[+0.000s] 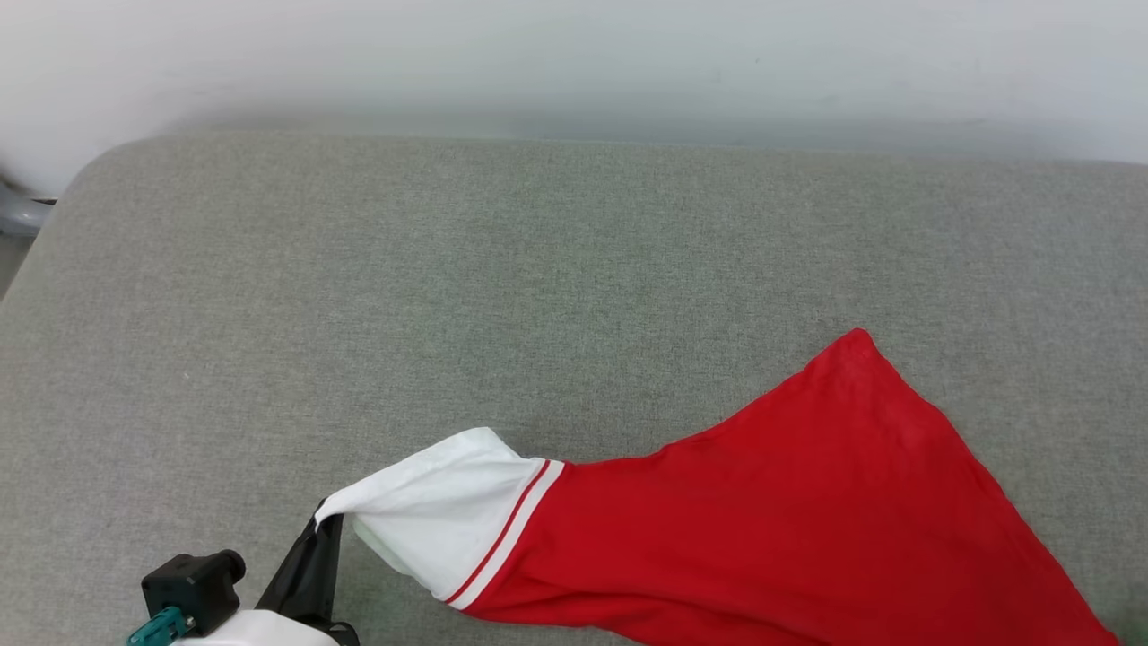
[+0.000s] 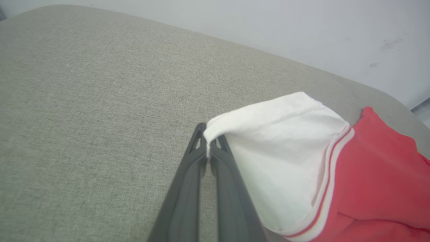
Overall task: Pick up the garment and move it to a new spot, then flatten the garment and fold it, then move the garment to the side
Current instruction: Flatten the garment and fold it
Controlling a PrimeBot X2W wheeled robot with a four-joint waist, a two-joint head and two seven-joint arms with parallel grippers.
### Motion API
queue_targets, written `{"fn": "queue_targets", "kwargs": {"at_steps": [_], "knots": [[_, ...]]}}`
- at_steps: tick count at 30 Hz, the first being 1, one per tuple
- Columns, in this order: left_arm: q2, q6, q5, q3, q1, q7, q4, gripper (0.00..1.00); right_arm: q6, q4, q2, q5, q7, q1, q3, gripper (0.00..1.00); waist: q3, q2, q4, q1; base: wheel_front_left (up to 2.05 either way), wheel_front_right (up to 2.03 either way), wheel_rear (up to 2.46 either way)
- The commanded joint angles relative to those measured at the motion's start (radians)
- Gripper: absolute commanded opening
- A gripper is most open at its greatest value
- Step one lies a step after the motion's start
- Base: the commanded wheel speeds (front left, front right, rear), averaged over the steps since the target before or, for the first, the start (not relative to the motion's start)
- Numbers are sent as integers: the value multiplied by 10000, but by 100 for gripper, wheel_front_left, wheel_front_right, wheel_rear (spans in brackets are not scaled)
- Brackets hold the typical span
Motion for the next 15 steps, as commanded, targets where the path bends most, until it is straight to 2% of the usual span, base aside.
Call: {"fn": "queue_targets", "kwargs": {"at_steps": [1,6,10,15], "knots": [[39,43,-43,30,128,-2,-19,0,-6,-144,67,9,-155,-319,-127,100,-21,0,-10,1,0,0,0],[57,80,15,-36,125,35,-164,0,-7,-948,192,-112,-704,-889,-918,100,-35,0,33,1,0,0,0],[66,114,101,-93,-21,75,-324,0,-7,-1865,153,-284,-996,-1913,-1397,100,126,0,137,1,0,0,0],[17,114,226,-223,-343,110,-528,0,-7,-2824,77,-566,-539,-3539,-1300,100,462,0,368,1,0,0,0]]}}
